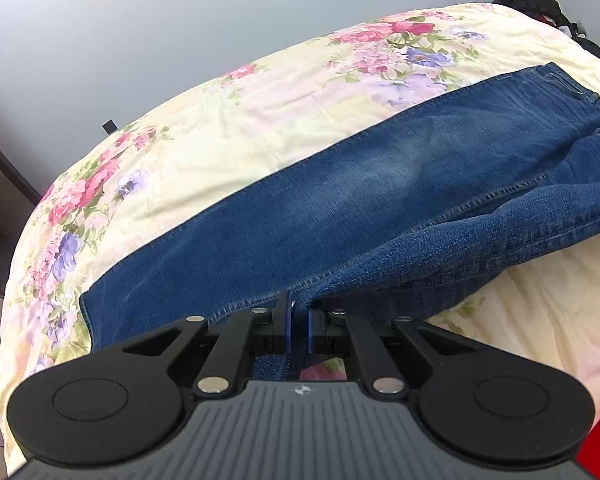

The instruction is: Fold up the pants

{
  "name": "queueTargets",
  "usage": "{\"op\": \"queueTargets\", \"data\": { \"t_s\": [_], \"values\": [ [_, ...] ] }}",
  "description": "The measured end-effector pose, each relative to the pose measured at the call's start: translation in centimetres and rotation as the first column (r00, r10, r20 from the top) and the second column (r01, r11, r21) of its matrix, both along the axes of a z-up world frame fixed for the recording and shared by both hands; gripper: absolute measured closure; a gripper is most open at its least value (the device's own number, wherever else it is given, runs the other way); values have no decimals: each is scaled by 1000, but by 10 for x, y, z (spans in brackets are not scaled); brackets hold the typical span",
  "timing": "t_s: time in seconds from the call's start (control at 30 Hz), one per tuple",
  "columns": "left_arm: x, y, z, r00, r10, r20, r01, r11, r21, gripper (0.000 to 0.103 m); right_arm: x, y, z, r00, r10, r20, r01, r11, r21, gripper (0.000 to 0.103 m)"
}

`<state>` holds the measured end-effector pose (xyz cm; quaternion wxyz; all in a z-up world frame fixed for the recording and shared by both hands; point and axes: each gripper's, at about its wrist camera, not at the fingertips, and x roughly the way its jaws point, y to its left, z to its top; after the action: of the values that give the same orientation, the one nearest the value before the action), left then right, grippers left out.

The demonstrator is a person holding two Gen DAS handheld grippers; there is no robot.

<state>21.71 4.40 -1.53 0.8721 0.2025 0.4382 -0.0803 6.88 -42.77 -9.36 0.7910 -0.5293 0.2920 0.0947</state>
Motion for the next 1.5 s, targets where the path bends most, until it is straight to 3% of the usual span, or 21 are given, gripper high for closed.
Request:
{"op": "queueTargets", "data": {
  "t_s": [0.17,0.37,0.57,0.77,0.9,0.97,1.0,1.03,1.07,1.13,1.3,1.4,1.5],
  "values": [
    [35,-2,0,1000,10,28,-11,999,39,96,59,3,27,998,3,69,0,999,-50,97],
    [98,-1,-5,997,57,51,-60,996,62,96,165,15,39,992,-18,123,26,998,-64,97],
    [174,1,-46,998,58,-13,-56,991,118,96,276,28,15,994,-57,88,60,998,-34,97],
    [224,5,-97,991,45,-126,-30,992,120,95,334,36,-43,994,-101,-43,99,994,-41,97],
    [230,11,-116,988,18,-155,3,992,130,77,341,37,-71,988,-138,-67,137,990,-25,95],
    [222,15,-113,994,3,-110,13,989,145,56,339,37,-76,986,-153,-61,152,988,-22,92],
    [218,19,-109,995,-1,-99,15,990,138,35,334,38,-73,985,-165,-54,164,986,-17,91],
    [215,23,-102,996,0,-87,10,993,115,26,334,39,-69,983,-179,-43,179,984,-10,86],
    [210,29,-93,997,8,-78,-1,997,83,26,336,42,-70,979,-203,-22,203,979,0,69],
    [199,40,-77,996,32,-78,-30,999,23,26,338,42,-57,969,-245,22,244,969,50,51],
    [139,63,-41,997,43,-71,-45,998,-33,29,292,61,-24,942,-336,-18,330,913,240,48],
    [95,68,-41,995,23,-97,-26,999,-35,30,247,81,-21,937,-335,-97,347,872,346,44],
    [52,70,-52,990,-13,-140,10,1000,-23,30,213,106,-35,937,-315,-153,350,854,386,44]
  ]
}}
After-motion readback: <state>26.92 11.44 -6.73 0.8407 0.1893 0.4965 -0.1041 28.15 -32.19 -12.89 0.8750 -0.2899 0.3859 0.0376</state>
